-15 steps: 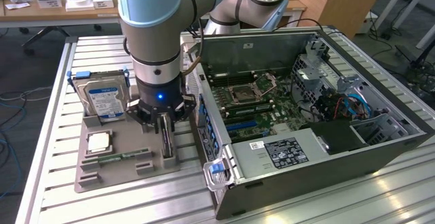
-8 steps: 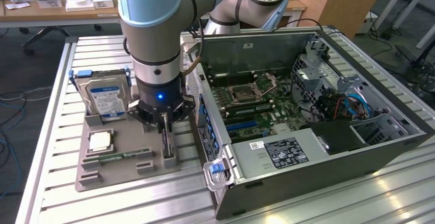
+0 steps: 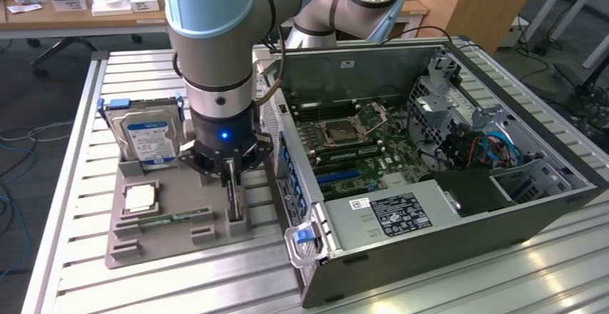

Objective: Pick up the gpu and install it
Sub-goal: 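Pick up the gpu and move the gpu toward the slot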

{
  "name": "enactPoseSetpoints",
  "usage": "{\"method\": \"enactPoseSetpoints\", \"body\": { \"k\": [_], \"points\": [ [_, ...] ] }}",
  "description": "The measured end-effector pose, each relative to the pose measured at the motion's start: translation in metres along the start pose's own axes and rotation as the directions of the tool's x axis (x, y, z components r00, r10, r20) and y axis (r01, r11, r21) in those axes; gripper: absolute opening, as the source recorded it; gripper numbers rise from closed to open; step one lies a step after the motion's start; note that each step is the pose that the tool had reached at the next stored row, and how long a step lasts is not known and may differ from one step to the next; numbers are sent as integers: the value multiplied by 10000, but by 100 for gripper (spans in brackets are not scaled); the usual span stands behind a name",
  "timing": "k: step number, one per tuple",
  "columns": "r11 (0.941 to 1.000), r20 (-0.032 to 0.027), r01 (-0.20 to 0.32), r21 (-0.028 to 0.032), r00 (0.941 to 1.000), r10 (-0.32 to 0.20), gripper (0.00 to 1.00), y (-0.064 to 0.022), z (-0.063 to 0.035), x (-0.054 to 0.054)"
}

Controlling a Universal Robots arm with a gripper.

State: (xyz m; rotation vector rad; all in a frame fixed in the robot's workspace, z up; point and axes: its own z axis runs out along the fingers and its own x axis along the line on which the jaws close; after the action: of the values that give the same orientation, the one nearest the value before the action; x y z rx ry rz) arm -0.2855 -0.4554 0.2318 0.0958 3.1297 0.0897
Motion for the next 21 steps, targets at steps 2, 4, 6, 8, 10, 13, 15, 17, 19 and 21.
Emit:
{"method": "enactPoseSetpoints", "body": {
  "k": [2,4,6,8,10,13,15,17,19,21],
  "points": [
    [9996,-16,300,-2,9995,-300,27,0,1,0],
    [9992,-22,398,-3,9992,-398,27,0,1,0],
    [9992,-22,399,-3,9992,-399,27,0,1,0],
    [9992,-23,399,-4,9992,-399,27,0,1,0],
    [9992,-22,400,-4,9992,-400,27,0,1,-1],
    [9992,-20,399,-6,9992,-399,27,0,-2,-1],
    [9992,-22,399,-5,9992,-399,27,2,-28,-1],
    [9992,-22,399,-4,9992,-399,27,4,-67,-1],
    [9992,-22,399,-4,9992,-399,27,7,-117,-1],
    [9992,-23,398,-3,9992,-398,27,10,-173,-1]
  ]
}}
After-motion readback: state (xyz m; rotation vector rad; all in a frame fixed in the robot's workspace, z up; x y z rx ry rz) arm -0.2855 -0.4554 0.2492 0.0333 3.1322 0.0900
